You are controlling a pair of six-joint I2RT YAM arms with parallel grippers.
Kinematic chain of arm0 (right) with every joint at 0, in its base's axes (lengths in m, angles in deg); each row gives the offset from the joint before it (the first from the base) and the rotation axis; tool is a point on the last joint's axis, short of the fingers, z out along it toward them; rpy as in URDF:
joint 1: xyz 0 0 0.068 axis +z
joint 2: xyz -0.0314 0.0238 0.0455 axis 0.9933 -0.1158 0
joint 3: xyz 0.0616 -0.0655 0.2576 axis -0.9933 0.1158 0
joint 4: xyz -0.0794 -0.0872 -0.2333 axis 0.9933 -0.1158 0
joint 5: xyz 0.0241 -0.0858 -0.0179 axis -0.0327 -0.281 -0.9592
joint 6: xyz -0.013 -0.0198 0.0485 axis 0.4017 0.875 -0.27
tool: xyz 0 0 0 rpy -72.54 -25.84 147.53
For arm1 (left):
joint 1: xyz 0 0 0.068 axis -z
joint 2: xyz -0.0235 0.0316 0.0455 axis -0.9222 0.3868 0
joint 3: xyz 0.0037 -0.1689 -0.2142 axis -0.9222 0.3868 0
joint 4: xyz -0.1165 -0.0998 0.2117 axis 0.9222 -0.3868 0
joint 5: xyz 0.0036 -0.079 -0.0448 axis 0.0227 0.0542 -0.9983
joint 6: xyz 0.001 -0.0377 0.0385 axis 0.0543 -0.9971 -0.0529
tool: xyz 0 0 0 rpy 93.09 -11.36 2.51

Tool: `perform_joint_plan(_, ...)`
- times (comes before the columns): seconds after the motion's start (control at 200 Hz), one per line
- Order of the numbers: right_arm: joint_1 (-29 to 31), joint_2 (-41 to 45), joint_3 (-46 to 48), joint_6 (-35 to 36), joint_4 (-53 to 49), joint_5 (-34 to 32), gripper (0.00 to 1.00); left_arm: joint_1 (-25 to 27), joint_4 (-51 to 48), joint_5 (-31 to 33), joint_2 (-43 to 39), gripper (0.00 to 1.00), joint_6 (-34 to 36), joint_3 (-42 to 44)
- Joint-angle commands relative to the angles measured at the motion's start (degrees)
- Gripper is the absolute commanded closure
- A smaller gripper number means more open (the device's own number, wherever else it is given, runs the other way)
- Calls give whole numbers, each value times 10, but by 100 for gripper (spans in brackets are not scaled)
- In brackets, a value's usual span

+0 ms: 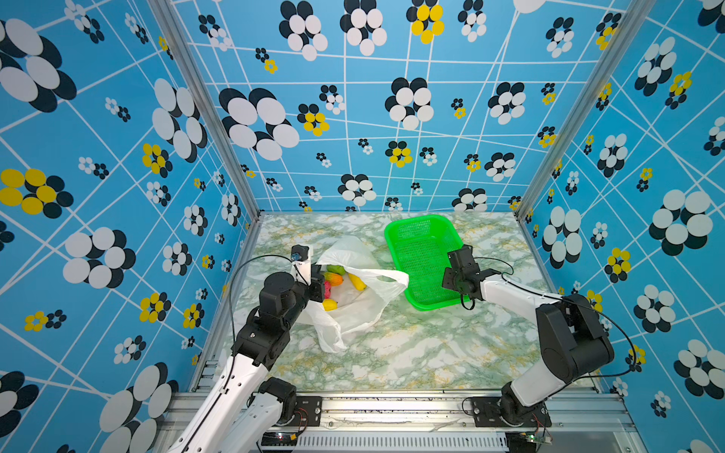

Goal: Untie the knot of the plastic bag and take out the fruit
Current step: 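Lower the yellow fruit into the green basket and open the right gripper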

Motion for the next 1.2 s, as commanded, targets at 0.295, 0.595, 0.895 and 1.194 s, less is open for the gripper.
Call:
perform_joint_plan(0.295, -3, -13, 10, 33, 96, 5, 14, 4, -23, 14, 7, 100, 9, -32)
perform_joint_plan(0.595, 0, 87, 53, 18, 78, 21, 4, 3, -35, 93, 2, 100, 30, -38)
perform_joint_plan(0.895, 1, 222, 71, 25, 71, 136, 1, 1, 23, 96, -18, 100, 42, 10)
perform_joint_plan(1.194, 105, 298, 60, 70, 122, 276, 4, 0, 54, 39, -15, 100, -90, 20)
